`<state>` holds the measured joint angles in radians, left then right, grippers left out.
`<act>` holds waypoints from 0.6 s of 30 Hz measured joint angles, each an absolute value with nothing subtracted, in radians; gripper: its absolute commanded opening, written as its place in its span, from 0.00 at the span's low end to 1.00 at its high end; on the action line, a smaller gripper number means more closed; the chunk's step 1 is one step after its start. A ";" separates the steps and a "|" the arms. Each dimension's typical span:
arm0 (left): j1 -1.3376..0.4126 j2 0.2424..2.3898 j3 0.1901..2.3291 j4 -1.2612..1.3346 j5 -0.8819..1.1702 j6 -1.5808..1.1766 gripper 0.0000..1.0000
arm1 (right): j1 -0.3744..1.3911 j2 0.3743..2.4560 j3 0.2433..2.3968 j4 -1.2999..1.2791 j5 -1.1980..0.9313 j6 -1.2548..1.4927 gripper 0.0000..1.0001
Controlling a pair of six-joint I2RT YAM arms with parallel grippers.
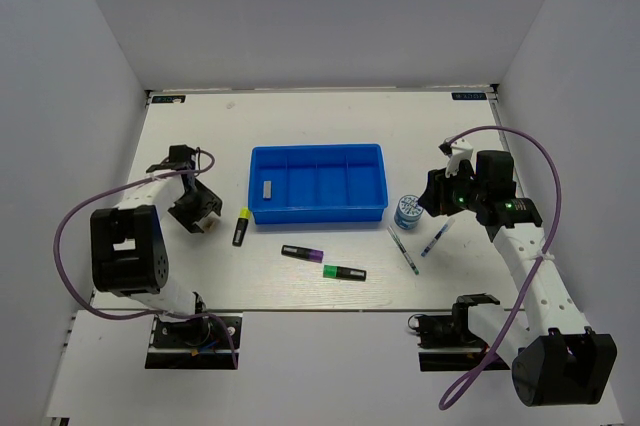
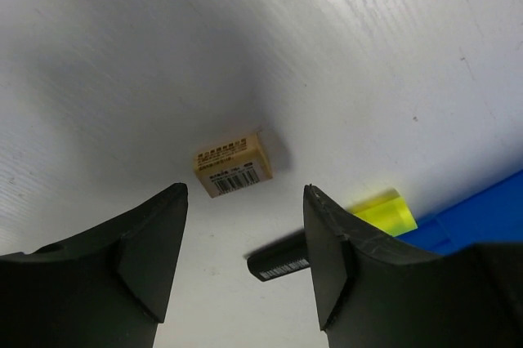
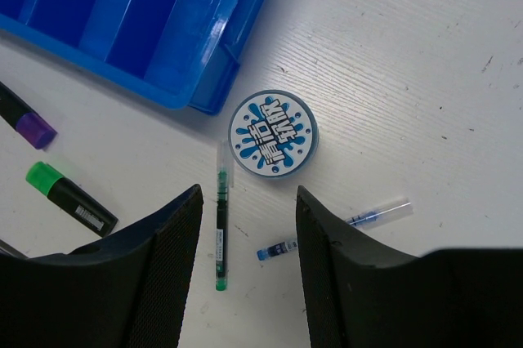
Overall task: Sort the stationery into containers
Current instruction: Pick up the stationery from the center of the board.
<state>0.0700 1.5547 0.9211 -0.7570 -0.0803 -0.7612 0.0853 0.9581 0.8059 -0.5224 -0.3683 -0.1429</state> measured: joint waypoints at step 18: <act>0.080 1.633 0.940 -0.744 -0.123 -0.781 0.48 | 0.085 0.964 0.806 -0.522 -0.364 -0.146 0.53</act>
<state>0.0795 1.6329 0.9401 -0.7441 -0.1230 -0.7811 0.0853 0.9642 0.8059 -0.5224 -0.3637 -0.1463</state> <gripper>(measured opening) 0.535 0.529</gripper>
